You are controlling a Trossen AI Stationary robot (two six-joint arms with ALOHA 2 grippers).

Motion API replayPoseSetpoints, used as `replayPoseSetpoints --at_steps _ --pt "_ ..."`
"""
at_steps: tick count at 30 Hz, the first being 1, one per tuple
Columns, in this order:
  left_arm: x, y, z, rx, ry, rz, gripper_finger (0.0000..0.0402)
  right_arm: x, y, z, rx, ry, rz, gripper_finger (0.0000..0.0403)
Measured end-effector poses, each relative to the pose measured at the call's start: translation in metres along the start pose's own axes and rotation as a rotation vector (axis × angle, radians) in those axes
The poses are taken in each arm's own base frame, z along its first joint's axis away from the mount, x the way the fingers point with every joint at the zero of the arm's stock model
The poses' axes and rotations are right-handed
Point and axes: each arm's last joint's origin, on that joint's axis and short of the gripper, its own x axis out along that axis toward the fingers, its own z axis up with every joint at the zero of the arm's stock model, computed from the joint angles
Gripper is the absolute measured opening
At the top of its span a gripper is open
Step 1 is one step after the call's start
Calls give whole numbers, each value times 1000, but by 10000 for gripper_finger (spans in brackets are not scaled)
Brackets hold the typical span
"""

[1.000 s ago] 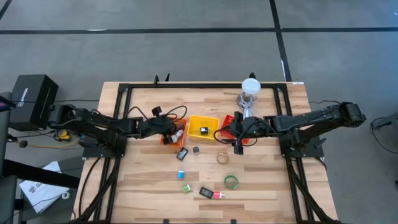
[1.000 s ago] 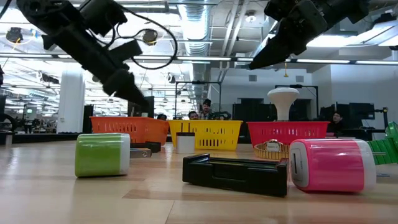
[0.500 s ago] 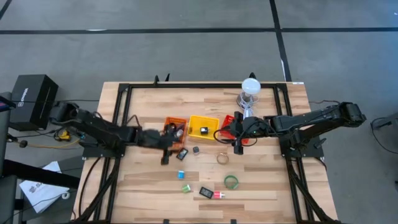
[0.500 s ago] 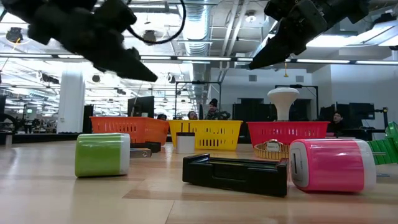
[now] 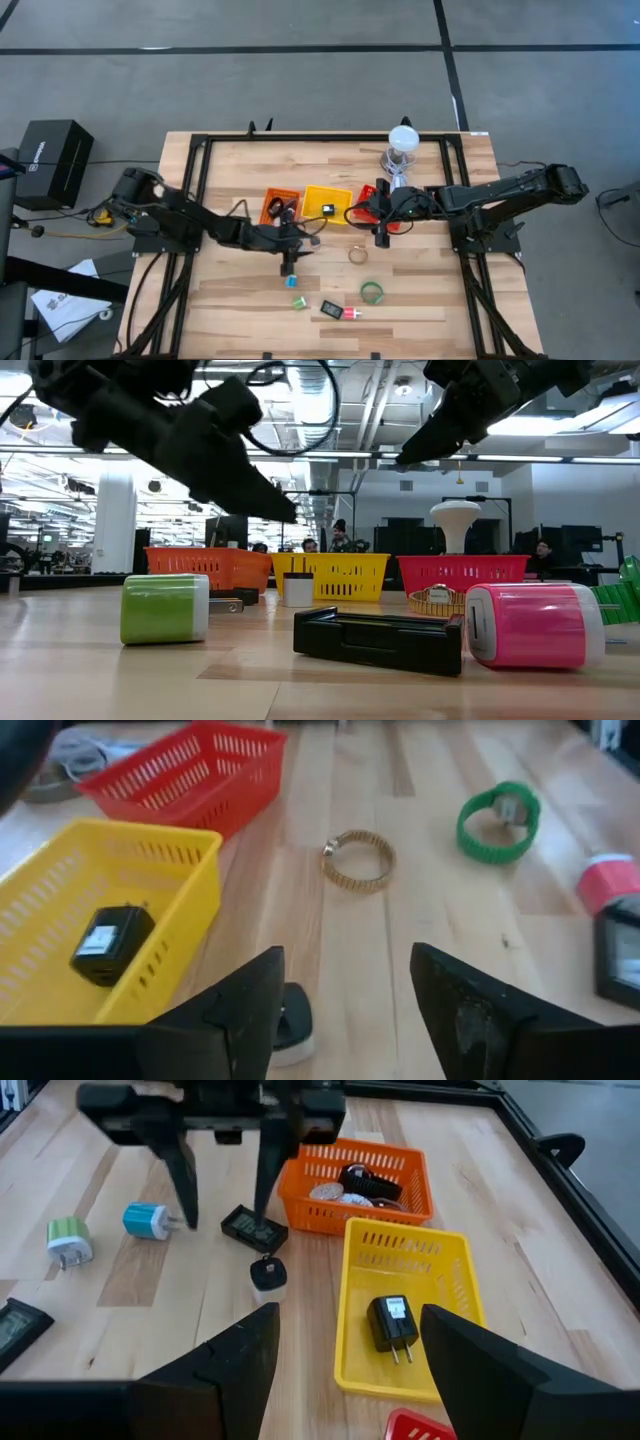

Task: Pick & Place Office items
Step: Put the white charger adapter into the yellow bin

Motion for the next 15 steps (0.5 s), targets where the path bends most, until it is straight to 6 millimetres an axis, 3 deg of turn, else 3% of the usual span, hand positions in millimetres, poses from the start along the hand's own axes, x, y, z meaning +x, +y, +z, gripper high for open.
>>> replayPoseSetpoints --at_steps 7,15 --pt "18 3 -10 -97 49 89 219 0 0 0 0 3 0 234" --pt "21 15 -14 -149 98 107 219 0 0 0 0 3 0 234"
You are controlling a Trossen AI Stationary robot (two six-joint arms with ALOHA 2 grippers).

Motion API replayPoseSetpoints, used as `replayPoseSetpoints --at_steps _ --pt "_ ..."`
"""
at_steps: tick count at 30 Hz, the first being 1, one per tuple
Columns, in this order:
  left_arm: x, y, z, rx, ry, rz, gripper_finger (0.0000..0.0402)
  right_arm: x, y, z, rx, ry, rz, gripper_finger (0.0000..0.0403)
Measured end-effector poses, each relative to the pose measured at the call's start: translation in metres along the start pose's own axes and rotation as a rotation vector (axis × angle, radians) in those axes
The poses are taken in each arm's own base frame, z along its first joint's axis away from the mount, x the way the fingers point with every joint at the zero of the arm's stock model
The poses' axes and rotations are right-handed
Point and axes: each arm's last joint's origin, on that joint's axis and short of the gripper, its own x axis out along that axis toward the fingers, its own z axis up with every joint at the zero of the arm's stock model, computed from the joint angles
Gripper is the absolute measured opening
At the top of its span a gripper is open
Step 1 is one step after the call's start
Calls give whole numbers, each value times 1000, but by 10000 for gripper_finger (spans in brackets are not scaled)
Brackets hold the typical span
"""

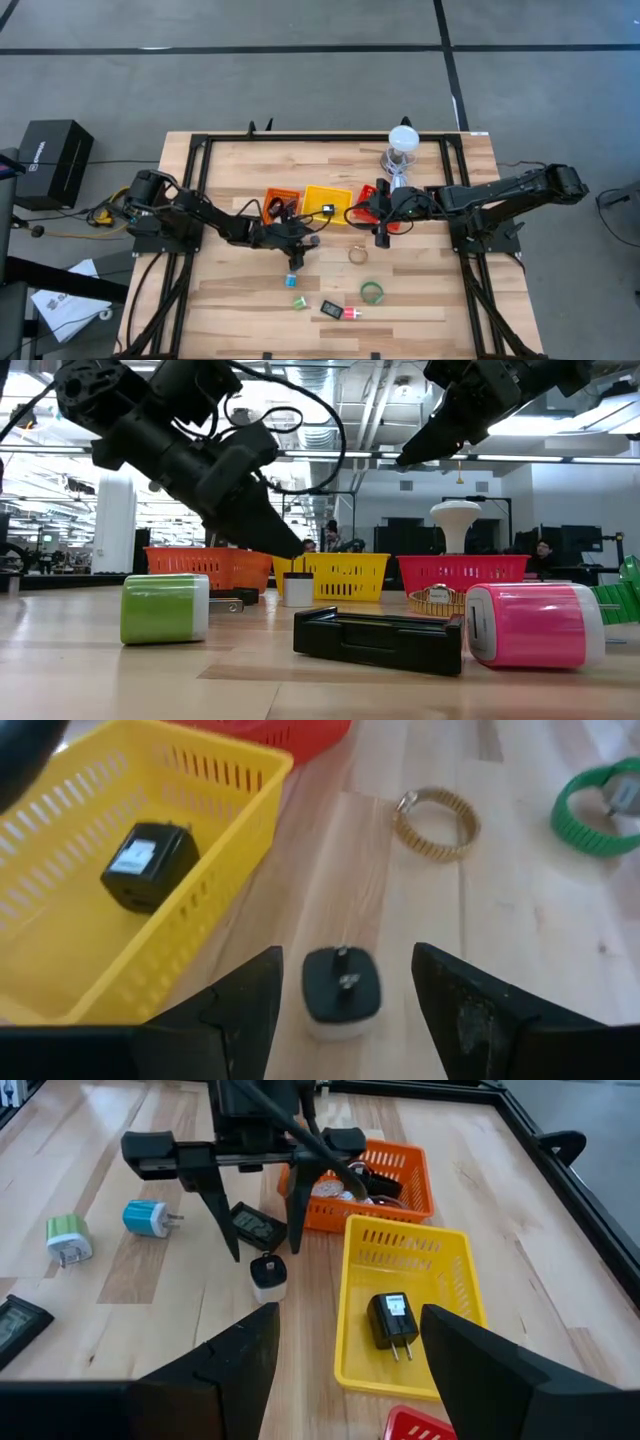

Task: Pick & Place Office items
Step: Put the white charger adapter into the yellow bin

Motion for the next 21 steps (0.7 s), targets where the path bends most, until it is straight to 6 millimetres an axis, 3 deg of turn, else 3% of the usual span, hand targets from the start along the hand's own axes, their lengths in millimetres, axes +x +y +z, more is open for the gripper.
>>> replayPoseSetpoints --at_steps 16,21 --pt "0 2 -2 60 35 -23 193 0 0 0 -1 1 0 234" --pt "1 3 -2 64 35 -20 160 0 0 0 0 0 0 234"
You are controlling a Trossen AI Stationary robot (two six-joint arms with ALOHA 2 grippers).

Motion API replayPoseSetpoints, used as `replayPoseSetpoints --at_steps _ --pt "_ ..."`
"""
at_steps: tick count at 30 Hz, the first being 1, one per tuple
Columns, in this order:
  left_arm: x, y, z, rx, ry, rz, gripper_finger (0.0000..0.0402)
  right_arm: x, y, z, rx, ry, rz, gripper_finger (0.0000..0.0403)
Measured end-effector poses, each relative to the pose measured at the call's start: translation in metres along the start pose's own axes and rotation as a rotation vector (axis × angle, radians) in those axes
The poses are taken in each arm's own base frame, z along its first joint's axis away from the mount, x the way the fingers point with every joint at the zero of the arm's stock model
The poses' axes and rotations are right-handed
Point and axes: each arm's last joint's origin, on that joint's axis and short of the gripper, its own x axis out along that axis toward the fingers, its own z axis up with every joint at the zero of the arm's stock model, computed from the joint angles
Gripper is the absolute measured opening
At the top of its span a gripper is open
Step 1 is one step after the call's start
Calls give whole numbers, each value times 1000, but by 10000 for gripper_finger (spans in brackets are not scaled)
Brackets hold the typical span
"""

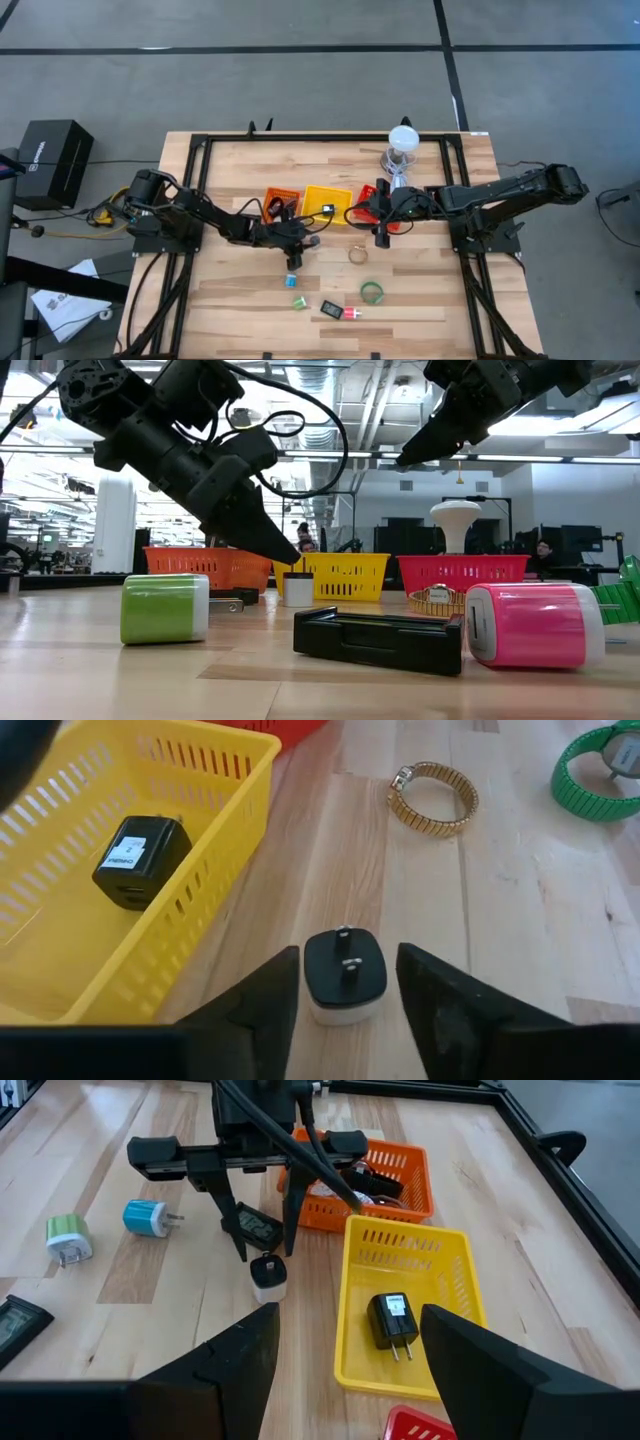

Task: Pick & Place Office items
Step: Put the white charger adapter into the yellow bin

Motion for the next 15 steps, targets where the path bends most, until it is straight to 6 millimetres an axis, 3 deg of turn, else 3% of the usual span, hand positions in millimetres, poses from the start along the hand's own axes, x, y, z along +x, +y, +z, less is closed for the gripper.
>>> replayPoseSetpoints --at_steps 8,15 --pt "0 0 0 -1 -2 -1 78 0 0 0 0 0 0 234" --pt "0 0 0 0 -6 -1 35 0 0 0 0 1 0 234"
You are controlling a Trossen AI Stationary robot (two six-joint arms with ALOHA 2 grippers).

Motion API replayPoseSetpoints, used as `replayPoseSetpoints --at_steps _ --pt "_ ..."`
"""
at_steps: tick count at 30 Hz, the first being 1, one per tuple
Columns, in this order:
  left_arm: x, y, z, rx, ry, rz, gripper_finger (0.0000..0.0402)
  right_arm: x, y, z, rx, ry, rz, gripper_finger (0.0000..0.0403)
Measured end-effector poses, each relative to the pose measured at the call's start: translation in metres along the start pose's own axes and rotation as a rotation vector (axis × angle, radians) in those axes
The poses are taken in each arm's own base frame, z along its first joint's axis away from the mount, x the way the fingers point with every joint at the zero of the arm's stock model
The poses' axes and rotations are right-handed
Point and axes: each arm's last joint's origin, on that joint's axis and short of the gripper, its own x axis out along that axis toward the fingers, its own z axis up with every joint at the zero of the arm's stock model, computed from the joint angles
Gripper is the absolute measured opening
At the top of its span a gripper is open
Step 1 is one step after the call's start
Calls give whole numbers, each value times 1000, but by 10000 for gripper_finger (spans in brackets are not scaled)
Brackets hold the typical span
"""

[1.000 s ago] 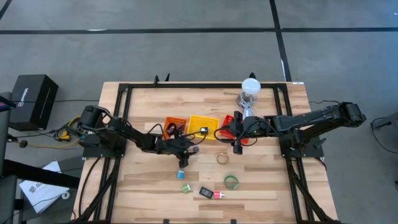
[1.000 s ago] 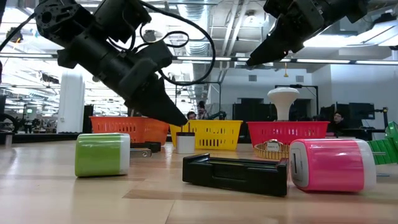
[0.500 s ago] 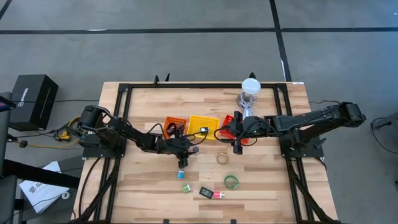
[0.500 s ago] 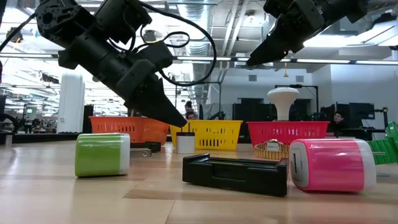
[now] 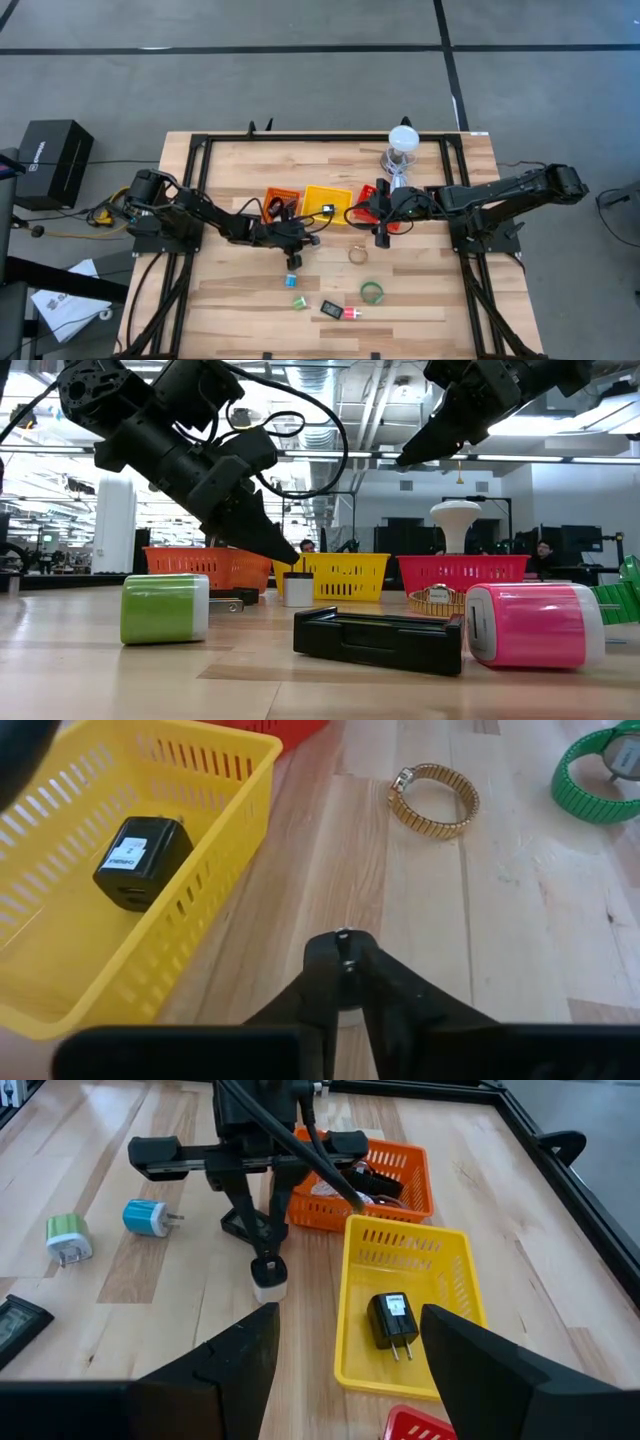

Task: Pick & Place Office items
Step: Put the white charger adapter into the yellow bin

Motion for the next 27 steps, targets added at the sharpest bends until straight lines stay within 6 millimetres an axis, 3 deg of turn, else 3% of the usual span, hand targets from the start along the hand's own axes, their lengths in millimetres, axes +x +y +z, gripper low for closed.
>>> replayPoseSetpoints --at_steps 8,23,27 --pt "0 0 0 1 -3 -1 6 0 0 0 0 0 0 234" --pt "-1 0 1 26 -7 -2 2 0 0 0 0 2 0 234" --pt "-6 -1 10 59 -44 -8 2 0 0 0 0 2 0 234"
